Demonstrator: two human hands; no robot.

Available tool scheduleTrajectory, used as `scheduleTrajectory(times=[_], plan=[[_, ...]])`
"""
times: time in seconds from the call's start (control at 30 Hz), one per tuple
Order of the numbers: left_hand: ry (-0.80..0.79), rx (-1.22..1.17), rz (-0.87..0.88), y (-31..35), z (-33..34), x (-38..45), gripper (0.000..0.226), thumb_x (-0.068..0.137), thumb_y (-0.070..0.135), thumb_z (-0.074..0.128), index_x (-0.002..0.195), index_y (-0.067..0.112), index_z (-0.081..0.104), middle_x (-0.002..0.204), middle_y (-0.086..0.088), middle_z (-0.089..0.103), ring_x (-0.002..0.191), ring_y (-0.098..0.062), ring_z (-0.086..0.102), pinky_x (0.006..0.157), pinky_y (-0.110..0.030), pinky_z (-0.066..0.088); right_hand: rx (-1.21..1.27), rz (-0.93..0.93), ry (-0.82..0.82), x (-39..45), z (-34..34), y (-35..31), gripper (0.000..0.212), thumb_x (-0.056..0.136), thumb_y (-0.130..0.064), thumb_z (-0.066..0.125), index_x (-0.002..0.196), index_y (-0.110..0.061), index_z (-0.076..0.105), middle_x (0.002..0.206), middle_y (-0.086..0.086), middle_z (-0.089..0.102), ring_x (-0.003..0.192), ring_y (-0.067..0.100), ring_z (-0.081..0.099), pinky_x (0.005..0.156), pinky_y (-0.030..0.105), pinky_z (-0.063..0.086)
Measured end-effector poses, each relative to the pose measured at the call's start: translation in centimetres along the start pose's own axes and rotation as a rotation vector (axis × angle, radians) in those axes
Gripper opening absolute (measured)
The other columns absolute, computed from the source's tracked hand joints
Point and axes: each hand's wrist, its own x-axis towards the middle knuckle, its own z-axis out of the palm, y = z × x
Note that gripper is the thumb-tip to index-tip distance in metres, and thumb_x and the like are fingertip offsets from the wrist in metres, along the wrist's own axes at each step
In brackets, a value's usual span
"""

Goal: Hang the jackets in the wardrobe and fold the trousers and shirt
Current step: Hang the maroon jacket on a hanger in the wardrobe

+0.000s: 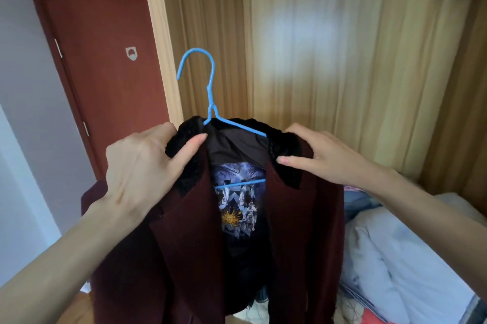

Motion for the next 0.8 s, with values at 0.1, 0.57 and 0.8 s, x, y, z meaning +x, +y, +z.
scheduleTrajectory(times=[0.1, 0.57, 0.8], plan=[[-0.020, 0.007, 0.125, 0.1, -0.1, 0.2, 0.061, 0.104, 0.063, 0.046, 0.065, 0.018, 0.033, 0.048, 0.005, 0.034, 0.041, -0.021, 0.041, 0.047, -0.023, 0.017, -0.006, -0.080, 0.049, 1.0, 0.1, -1.4, 0.023, 0.098, -0.063, 0.060, 0.110, -0.047, 0.049, 0.087, -0.017, 0.066, 0.065, 0.014, 0.059, 0.060, 0.033, 0.049], [-0.333, -0.140, 0.263, -3.6, 0.7, -0.1, 0.045, 0.093, 0.060, 0.051, 0.111, 0.019, 0.051, 0.086, 0.011, 0.050, 0.068, -0.024, 0.054, 0.065, -0.030, 0.034, 0.116, 0.076, 0.355, -1.3, -1.4, -0.7, 0.024, 0.083, -0.060, 0.075, 0.103, -0.049, 0.068, 0.101, -0.026, 0.074, 0.092, -0.010, 0.068, 0.078, 0.002, 0.043], [-0.349, -0.254, 0.310, 1.9, 2.0, 0.9, 0.027, 0.108, 0.039, 0.046, 0.118, 0.019, 0.061, 0.105, 0.005, 0.050, 0.084, -0.015, 0.054, 0.061, -0.042, 0.054, 0.148, 0.107, 0.277, -2.6, -1.4, -0.9, 0.034, 0.084, -0.063, 0.074, 0.111, -0.043, 0.069, 0.106, -0.021, 0.075, 0.099, -0.001, 0.070, 0.085, 0.012, 0.049]])
